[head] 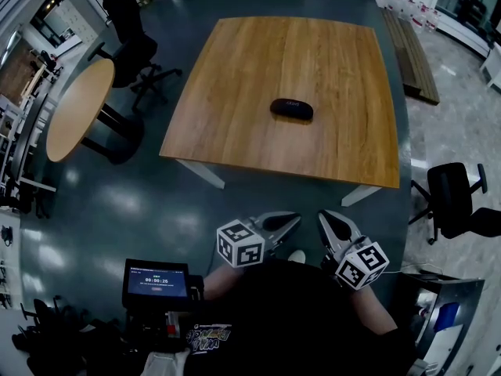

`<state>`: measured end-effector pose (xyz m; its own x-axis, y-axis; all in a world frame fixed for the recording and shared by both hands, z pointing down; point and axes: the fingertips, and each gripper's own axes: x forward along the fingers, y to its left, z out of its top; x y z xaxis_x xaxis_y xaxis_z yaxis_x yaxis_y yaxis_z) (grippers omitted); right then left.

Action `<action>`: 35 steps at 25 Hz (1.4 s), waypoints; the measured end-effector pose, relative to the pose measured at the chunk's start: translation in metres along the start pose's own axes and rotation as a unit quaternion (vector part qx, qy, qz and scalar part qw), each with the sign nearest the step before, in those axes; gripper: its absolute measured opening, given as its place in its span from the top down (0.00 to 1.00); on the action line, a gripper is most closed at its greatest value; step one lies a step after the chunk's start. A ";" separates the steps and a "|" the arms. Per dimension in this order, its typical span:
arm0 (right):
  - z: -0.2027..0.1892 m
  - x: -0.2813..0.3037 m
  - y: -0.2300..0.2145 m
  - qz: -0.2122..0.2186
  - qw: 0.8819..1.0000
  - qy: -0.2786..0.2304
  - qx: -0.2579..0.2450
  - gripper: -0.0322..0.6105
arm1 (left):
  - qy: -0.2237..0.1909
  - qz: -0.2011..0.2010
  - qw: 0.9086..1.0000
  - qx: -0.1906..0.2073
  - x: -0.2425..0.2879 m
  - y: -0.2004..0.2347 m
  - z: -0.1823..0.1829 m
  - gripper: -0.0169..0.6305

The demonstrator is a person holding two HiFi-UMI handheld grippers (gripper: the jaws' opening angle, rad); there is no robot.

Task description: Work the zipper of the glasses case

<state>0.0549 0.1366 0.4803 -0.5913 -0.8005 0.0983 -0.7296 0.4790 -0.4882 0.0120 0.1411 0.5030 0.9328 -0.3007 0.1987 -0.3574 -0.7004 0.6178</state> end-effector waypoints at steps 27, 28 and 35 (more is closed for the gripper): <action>-0.001 -0.006 0.004 0.000 1.000 -0.006 -0.006 0.94 | 0.011 -0.005 1.000 -0.007 0.002 -0.003 -0.009 0.97; -0.001 -0.006 0.005 0.000 1.000 -0.006 -0.008 0.94 | 0.012 -0.005 1.000 -0.006 0.002 -0.004 -0.010 0.97; 0.000 -0.008 0.000 -0.001 1.000 -0.009 -0.008 0.94 | 0.010 -0.005 1.000 -0.005 0.005 -0.004 -0.008 0.97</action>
<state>0.0597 0.1435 0.4796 -0.5836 -0.8077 0.0840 -0.7360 0.4825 -0.4748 0.0187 0.1475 0.5081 0.9371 -0.2805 0.2078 -0.3477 -0.6966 0.6276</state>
